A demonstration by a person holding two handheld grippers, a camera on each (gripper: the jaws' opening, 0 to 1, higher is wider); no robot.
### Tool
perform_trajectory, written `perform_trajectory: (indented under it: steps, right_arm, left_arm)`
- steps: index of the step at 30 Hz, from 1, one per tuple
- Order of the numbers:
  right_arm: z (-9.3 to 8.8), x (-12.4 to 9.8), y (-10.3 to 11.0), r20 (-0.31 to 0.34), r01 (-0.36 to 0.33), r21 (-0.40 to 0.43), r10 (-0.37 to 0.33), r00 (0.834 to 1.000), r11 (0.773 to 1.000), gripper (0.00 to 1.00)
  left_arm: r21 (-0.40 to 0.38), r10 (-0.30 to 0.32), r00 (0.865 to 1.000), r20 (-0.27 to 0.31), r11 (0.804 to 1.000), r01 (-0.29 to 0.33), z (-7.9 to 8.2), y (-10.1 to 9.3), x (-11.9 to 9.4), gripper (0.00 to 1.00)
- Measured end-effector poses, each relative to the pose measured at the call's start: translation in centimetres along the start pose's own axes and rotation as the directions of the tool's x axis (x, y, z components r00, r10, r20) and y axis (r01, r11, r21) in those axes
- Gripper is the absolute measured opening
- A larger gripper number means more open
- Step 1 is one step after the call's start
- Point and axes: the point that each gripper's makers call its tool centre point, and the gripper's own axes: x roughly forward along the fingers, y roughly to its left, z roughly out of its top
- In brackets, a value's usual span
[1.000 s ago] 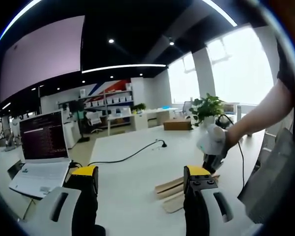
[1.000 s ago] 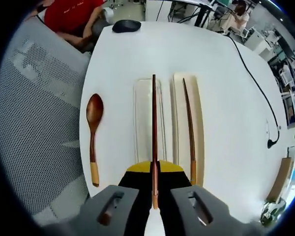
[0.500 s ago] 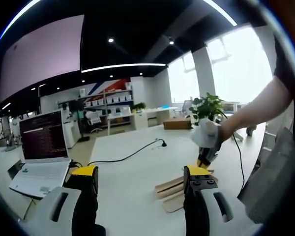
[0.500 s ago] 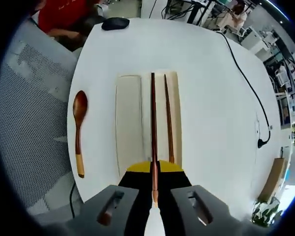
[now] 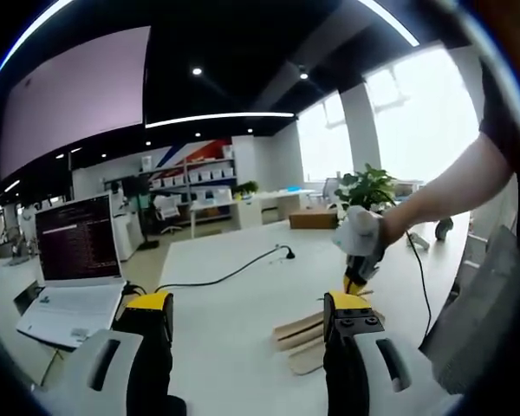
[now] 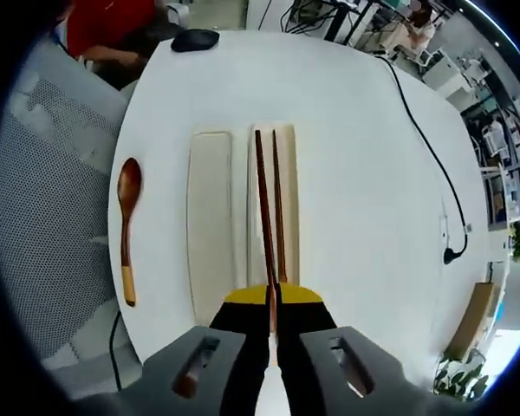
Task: Arrange the utensils inside the cutlery case until each visible utensil rests in its matching compartment.
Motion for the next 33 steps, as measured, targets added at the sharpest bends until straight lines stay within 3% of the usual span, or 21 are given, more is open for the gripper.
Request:
perform_trajectory:
  steps: [15,33]
  right_arm:
    - [3.7,-1.0,-1.0,0.043,0.005,-0.020,-0.004,0.999,1.000,0.00]
    - [5.2,0.5,-0.4,0.030,-0.032,-0.021,0.032,0.999,0.999,0.00]
  left_arm:
    - [0.003,-0.001,1.000,0.000,1.000,0.001,0.0,-0.1,0.0,0.73]
    - [-0.004,0.001,1.000,0.002,1.000,-0.001,0.0,0.1,-0.1,0.73]
